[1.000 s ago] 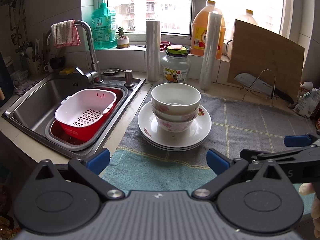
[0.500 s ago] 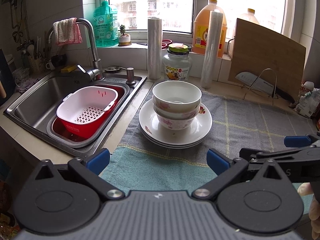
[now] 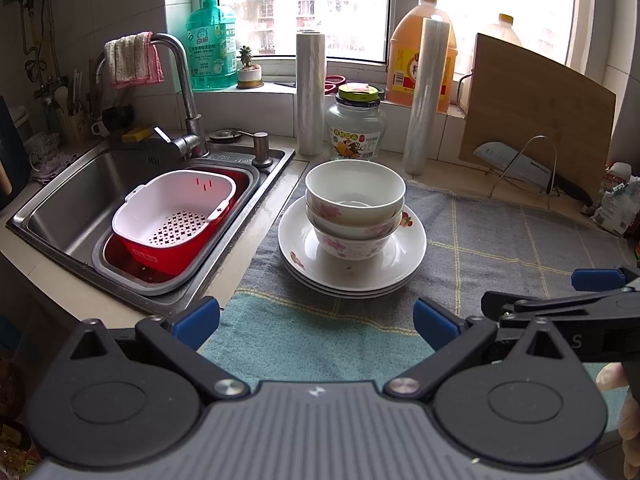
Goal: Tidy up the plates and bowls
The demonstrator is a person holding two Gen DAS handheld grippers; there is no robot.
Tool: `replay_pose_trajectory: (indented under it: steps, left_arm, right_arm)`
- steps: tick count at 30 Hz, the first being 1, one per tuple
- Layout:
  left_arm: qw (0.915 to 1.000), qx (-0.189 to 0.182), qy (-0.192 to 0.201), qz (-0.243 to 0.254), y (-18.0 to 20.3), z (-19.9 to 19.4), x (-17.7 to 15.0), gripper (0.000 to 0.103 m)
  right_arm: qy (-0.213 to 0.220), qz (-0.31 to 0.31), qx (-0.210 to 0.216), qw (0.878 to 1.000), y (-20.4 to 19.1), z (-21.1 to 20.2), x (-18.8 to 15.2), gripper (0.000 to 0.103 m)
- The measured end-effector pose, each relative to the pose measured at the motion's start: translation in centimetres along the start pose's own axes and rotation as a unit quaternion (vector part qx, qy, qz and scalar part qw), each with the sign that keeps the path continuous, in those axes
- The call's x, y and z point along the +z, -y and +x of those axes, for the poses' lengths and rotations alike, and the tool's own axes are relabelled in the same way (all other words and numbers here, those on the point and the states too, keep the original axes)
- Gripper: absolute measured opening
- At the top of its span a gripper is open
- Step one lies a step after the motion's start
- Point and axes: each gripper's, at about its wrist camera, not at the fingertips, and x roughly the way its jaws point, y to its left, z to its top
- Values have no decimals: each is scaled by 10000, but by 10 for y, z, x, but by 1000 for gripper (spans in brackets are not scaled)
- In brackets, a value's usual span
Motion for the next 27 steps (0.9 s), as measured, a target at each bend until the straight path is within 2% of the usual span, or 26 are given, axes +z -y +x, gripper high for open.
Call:
replay_pose_trajectory:
  steps: [27]
  left_arm:
    - [9999,2,-144,33,0,11,5,102]
  right_arm:
    - [-96,23,-102,9999,-1,7,7,103]
